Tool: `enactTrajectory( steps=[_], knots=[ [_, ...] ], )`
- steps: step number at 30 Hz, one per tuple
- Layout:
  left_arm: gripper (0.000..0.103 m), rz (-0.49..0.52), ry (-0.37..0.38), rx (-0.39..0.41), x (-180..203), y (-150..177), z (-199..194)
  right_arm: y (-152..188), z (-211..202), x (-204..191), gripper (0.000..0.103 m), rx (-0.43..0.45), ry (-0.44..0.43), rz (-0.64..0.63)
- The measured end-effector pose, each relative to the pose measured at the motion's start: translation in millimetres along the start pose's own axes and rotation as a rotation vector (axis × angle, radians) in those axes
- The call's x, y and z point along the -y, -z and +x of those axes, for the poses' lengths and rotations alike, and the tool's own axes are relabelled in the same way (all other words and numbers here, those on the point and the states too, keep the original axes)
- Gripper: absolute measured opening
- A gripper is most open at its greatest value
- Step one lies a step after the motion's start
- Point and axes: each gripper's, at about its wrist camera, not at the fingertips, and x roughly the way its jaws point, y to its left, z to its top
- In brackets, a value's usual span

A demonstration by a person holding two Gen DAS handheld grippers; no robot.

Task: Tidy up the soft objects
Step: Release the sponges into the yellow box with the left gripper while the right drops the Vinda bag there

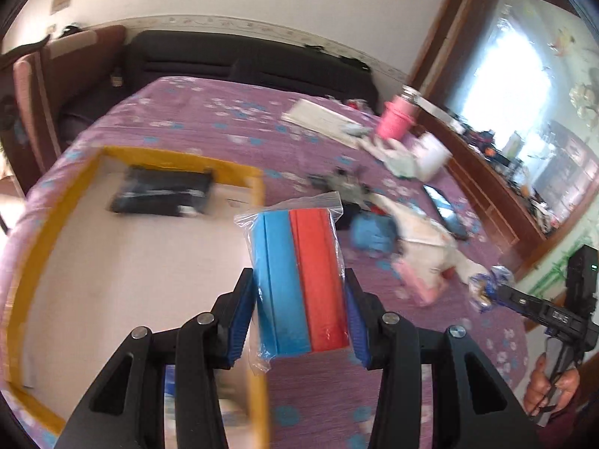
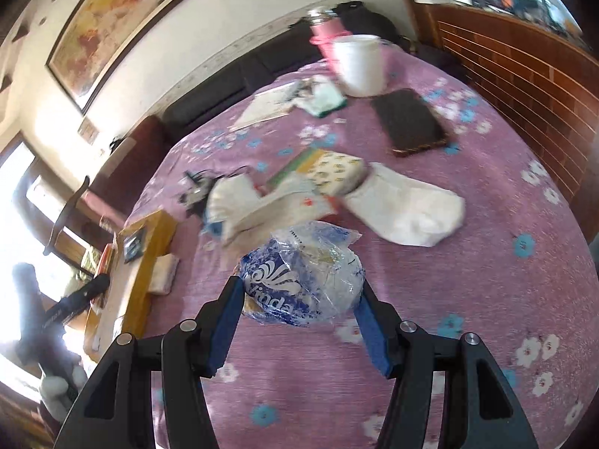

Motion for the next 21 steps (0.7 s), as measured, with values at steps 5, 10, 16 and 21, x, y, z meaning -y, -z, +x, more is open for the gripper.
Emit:
enactTrajectory(
  steps=[5,10,16,21],
  knots=[
    [0.044,-0.059,-0.13,-0.013,-69.5,-13.9,-1.8,-0.2,32.2,-68.6,0.064,-0.06,-0.062,-0.118],
    [0.044,-0.105,-0.209,-0.055,-120.4,-30.5,20.2,1.3,69.2,-143.8,0.064,-0.116,-0.121,-0.246],
    [0.044,-0.128,-0.256,-0.106,-157.3,-48.9,57.4,1.4,109.9,-214.2,0.064,-0.171,-0.147,-0.379],
    [0.046,-0.145,-0.259,-0.117,-170.3,-58.9,76.2,3.8,142.0,-247.1,0.064,-0.219,-0.146,-0.446]
  ],
)
